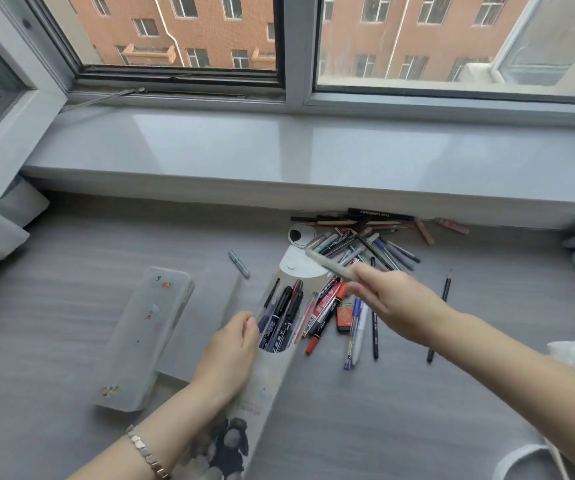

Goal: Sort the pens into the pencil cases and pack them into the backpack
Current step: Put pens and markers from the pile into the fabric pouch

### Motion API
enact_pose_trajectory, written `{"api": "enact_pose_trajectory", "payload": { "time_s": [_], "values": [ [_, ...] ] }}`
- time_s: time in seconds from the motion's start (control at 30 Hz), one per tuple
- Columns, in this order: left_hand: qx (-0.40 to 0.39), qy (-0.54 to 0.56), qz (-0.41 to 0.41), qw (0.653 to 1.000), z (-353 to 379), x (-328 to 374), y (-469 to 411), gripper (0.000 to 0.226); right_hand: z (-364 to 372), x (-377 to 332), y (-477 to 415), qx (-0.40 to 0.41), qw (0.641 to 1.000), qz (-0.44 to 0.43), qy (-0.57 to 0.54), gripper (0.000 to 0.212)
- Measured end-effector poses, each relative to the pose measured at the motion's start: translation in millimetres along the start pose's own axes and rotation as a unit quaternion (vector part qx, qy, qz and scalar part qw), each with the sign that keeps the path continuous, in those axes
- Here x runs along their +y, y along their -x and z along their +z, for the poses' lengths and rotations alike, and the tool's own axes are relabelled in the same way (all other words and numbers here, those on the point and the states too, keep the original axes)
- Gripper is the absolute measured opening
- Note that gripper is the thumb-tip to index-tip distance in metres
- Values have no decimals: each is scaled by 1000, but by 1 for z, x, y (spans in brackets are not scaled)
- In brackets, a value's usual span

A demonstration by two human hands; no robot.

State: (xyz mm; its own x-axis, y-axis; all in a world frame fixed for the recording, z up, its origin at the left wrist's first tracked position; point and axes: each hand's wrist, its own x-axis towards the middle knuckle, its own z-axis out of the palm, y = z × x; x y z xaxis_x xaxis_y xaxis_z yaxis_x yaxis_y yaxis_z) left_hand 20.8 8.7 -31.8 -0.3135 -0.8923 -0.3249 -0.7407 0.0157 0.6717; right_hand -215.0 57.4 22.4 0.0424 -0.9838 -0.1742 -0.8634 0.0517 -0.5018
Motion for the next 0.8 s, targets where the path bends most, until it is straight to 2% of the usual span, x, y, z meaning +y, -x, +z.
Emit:
{"api": "enact_pose_trajectory", "payload": {
  "time_s": [0.07, 0.13, 0.17, 0.27, 0.33, 0.4, 0.47, 0.5, 0.67, 0.73, 0.8],
  "values": [
    [-15, -17, 10, 1000, 5, 3, 4, 32, -2, -4, 11, -100, 993, 18, 54, 39],
    [-29, -36, 22, 999, 8, 9, 8, 28, 4, -6, 15, -138, 985, 3, 102, 41],
    [-38, -43, 33, 998, 9, 12, 10, 27, 8, -7, 16, -132, 982, -12, 134, 42],
    [-65, -61, 73, 993, 15, 24, 19, 26, 23, -9, 13, -14, 955, -118, 273, 45],
    [-73, -74, 89, 991, 16, 28, 23, 26, 28, -13, 14, 54, 934, -184, 302, 51],
    [-82, -66, 91, 990, 15, 28, 24, 26, 36, -10, 12, 118, 905, -293, 285, 49],
    [-107, -44, 91, 989, 12, 28, 24, 26, 39, -5, 10, 116, 875, -387, 268, 44],
    [-122, -37, 93, 987, 11, 28, 25, 26, 40, -3, 9, 101, 871, -407, 255, 40],
    [-125, -24, 98, 987, 8, 31, 30, 27, 53, -8, 19, 49, 908, -373, 183, 37],
    [-105, -23, 94, 990, 10, 31, 30, 27, 57, -12, 26, 107, 923, -337, 150, 27],
    [-80, -19, 82, 993, 11, 30, 29, 27, 59, -15, 33, 205, 944, -239, 100, 20]
  ]
}}
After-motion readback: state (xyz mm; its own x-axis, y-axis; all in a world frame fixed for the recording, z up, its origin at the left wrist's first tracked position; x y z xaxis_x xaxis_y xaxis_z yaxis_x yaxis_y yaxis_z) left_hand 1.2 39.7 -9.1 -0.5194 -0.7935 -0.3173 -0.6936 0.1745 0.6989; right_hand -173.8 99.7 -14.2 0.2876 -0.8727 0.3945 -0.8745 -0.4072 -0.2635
